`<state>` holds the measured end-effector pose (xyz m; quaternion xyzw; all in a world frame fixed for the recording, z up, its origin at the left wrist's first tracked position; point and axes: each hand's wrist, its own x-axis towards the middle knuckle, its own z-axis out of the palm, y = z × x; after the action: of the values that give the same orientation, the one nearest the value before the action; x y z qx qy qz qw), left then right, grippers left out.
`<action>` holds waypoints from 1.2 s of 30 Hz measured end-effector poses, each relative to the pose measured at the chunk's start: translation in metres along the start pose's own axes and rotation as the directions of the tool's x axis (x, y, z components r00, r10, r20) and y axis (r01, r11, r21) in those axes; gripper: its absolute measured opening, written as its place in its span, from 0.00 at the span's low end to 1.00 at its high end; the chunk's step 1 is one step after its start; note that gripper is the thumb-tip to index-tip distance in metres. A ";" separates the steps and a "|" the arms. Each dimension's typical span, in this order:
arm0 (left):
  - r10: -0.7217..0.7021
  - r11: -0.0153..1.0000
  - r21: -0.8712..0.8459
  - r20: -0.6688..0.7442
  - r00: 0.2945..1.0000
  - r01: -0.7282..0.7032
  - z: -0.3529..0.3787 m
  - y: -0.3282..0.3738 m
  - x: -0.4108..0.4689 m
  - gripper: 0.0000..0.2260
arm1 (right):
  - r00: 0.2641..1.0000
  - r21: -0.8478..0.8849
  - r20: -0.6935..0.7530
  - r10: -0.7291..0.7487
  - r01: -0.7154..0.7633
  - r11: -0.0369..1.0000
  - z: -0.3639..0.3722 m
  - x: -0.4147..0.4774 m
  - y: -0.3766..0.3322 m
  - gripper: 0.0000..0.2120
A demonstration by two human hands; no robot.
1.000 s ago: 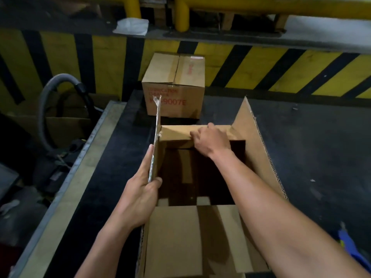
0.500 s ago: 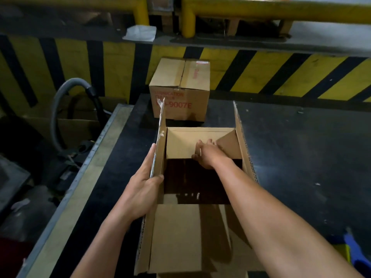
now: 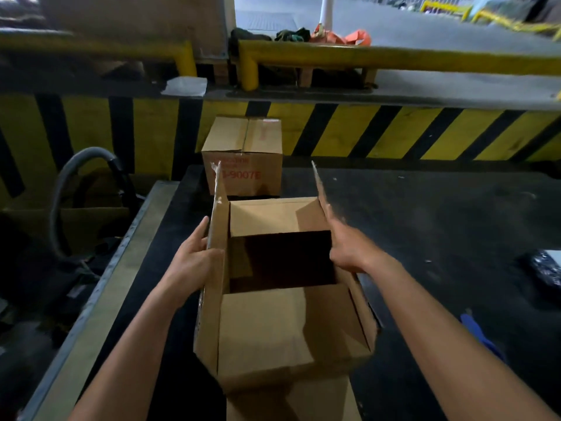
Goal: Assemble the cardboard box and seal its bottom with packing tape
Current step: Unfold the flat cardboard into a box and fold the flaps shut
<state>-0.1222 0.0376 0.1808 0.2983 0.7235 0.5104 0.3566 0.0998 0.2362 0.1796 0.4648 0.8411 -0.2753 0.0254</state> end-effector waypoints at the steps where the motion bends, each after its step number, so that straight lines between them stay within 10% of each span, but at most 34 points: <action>1: -0.015 1.000 -0.019 -0.004 1.000 0.015 0.000 -0.003 -0.001 0.34 | 1.000 0.099 -0.029 0.000 0.002 0.995 0.004 -0.007 0.005 0.43; 6: -0.008 0.997 -0.071 -0.037 0.999 0.005 0.009 -0.012 -0.014 0.27 | 0.996 0.324 -0.079 -0.046 0.070 0.943 0.035 -0.027 0.009 0.25; 13: 0.046 0.998 -0.041 -0.046 0.998 -0.048 0.025 -0.023 -0.012 0.25 | 0.989 -0.218 0.135 -0.065 0.094 0.971 0.110 -0.035 0.036 0.29; 18: 0.064 0.981 0.182 0.021 0.998 -0.067 0.057 -0.045 -0.006 0.25 | 0.997 -0.028 -0.025 -0.076 0.075 0.997 0.116 -0.040 0.048 0.33; 24: 0.040 0.582 0.789 0.217 0.975 -0.199 0.082 -0.080 0.015 0.24 | 0.968 0.161 -0.243 0.066 -0.027 0.987 0.119 -0.060 0.045 0.12; 30: 0.067 0.420 0.868 0.260 0.963 -0.263 0.085 -0.083 0.062 0.31 | 0.938 -0.028 0.040 0.345 -0.344 0.939 0.157 -0.094 -0.004 0.53; 36: 0.055 0.408 0.875 0.262 0.964 -0.261 0.075 -0.080 0.145 0.31 | 0.959 -0.093 -0.066 0.275 -0.280 0.955 0.184 -0.101 -0.001 0.46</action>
<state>-0.1483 0.1680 0.0568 0.5572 0.8140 0.0429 0.1585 0.1169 0.0685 0.0546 0.5835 0.7808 -0.2136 0.0655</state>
